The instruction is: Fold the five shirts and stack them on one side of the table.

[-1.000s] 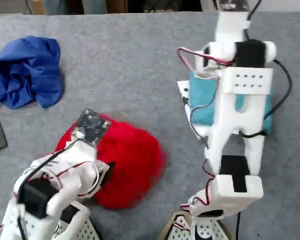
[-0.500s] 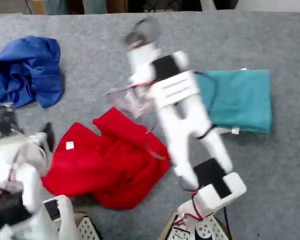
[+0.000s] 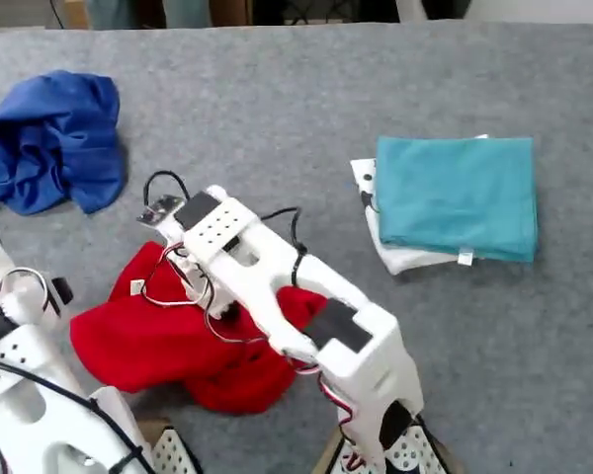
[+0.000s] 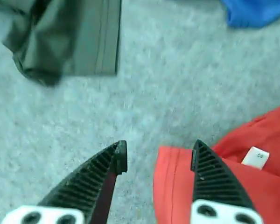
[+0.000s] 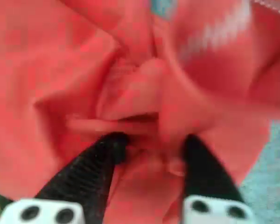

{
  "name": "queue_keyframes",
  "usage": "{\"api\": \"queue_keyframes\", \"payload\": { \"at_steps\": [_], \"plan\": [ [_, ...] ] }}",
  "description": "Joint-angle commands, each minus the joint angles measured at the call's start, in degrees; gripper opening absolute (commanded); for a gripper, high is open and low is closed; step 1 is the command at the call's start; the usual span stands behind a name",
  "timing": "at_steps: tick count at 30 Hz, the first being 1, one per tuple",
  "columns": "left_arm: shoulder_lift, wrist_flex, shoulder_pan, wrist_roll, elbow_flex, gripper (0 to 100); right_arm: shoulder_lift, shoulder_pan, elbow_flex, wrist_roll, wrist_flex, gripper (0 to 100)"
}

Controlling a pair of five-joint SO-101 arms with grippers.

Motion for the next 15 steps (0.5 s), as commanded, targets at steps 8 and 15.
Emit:
{"api": "queue_keyframes", "payload": {
  "at_steps": [8, 15],
  "plan": [
    [1.9, -0.6, 0.5, 0.0, -1.5, 19, 0.0, 4.9, -18.6, 0.1, 11.5, 1.5],
    [6.4, -0.4, 9.6, -0.1, -3.3, 17, -7.6, 5.6, -25.5, 0.4, 12.1, 1.5]
  ]
}}
